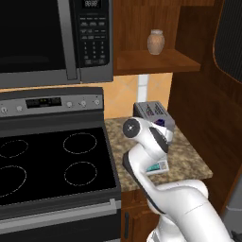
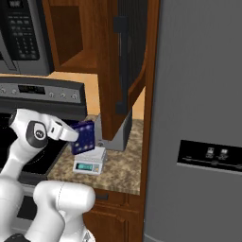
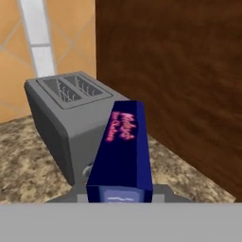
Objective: Pick the cereal and place it on the digital scale for weighing, and close the cabinet.
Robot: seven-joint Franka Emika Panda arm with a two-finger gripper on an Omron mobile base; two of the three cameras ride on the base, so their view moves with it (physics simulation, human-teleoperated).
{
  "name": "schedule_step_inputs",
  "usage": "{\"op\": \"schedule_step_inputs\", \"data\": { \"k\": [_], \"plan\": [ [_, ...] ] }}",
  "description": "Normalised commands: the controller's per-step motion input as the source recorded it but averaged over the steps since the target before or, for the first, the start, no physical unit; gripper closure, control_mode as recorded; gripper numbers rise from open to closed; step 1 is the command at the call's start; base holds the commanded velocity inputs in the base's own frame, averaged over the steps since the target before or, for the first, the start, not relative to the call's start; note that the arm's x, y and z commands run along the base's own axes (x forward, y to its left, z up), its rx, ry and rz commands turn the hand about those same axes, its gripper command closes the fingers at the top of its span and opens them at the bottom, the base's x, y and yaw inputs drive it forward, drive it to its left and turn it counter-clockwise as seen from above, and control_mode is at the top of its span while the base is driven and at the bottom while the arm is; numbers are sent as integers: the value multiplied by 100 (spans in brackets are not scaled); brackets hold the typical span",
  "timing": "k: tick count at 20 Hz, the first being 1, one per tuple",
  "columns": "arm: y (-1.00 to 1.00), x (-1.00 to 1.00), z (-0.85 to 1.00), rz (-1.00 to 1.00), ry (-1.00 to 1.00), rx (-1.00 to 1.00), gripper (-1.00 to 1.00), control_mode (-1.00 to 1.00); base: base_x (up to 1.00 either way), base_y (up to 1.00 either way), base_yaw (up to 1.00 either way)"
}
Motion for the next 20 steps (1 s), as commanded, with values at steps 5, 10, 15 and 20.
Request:
{"op": "schedule_step_inputs", "data": {
  "k": [5, 10, 15, 20],
  "plan": [
    [0, 15, -26, -1, 0, -1, 100, -100, 0, 0, 0],
    [0, 10, -26, 0, 0, -1, 100, -100, 0, 0, 0],
    [0, 9, -8, 0, 0, 0, 100, -100, 0, 0, 0],
    [0, 23, -3, 0, 0, 0, 100, -100, 0, 0, 0]
  ]
}}
